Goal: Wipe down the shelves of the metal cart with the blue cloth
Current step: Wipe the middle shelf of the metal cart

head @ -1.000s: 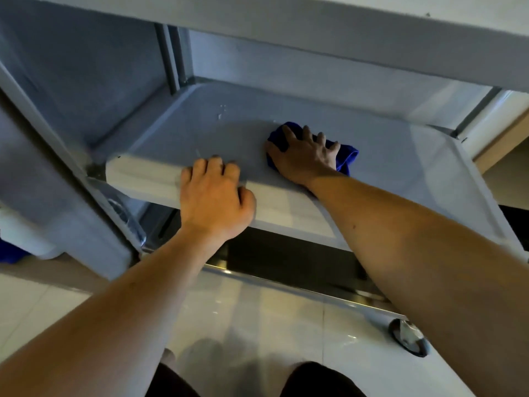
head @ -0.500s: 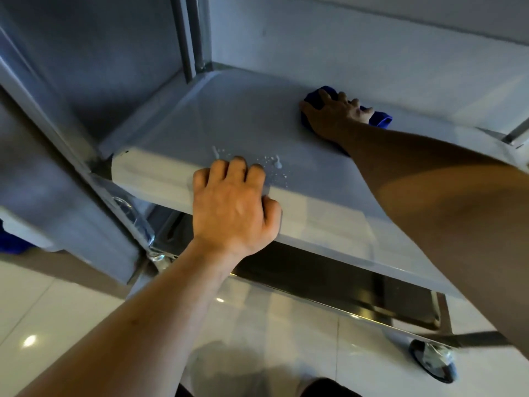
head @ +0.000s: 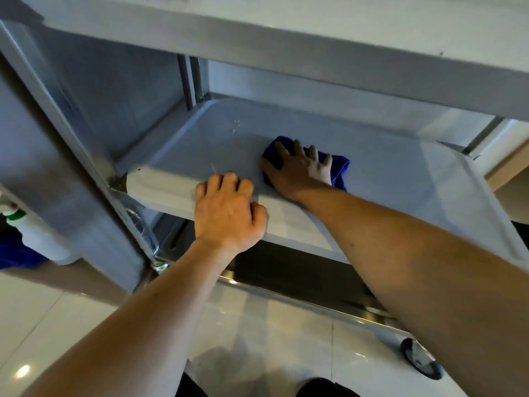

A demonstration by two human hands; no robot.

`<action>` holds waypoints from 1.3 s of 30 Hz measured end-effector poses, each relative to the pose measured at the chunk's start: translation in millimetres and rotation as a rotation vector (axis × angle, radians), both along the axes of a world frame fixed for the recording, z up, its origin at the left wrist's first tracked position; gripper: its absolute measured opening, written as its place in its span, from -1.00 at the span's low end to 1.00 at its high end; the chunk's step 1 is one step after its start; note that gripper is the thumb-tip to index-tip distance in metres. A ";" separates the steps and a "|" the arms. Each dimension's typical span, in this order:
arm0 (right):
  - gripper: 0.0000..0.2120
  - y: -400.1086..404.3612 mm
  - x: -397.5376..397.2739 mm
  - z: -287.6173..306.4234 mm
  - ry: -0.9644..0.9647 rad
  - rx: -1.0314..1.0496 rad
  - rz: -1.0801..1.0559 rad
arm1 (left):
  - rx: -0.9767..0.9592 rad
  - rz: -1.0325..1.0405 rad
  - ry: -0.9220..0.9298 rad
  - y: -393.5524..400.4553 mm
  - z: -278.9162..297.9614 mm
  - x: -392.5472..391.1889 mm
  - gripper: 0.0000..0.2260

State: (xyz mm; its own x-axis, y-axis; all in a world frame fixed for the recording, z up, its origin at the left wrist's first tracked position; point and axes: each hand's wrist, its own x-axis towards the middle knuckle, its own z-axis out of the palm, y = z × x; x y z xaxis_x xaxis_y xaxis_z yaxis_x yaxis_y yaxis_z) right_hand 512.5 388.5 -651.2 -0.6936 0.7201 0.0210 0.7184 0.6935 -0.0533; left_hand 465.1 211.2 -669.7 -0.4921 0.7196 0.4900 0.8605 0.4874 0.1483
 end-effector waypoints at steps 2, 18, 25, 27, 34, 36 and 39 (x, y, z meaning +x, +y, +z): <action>-0.27 -22.8 15.9 -1.8 0.007 -0.015 0.031 | -0.004 -0.031 -0.061 -3.1 4.3 0.7 -0.68; -0.29 -127.9 2.9 6.1 0.009 -0.060 0.197 | 0.282 0.141 -0.528 -55.6 11.3 -55.9 -0.66; -0.30 -123.7 -38.1 3.6 -0.010 -0.047 0.225 | 0.318 0.197 -0.470 -54.1 13.9 -75.9 -0.74; -0.28 -113.9 -50.3 1.6 -0.011 -0.063 0.214 | 0.309 0.199 -0.439 -51.4 16.2 -80.8 -0.76; -0.24 -57.1 -89.1 -2.7 0.040 -0.078 0.157 | 0.119 0.317 -0.315 -27.1 21.0 -95.5 -0.79; -0.26 -36.6 -101.0 -0.9 0.031 -0.047 0.145 | 0.003 0.368 -0.249 -20.1 19.5 -94.5 -0.75; -0.27 -6.2 -121.4 0.6 0.020 -0.054 0.106 | -0.100 0.357 -0.125 -10.9 19.4 -91.6 -0.67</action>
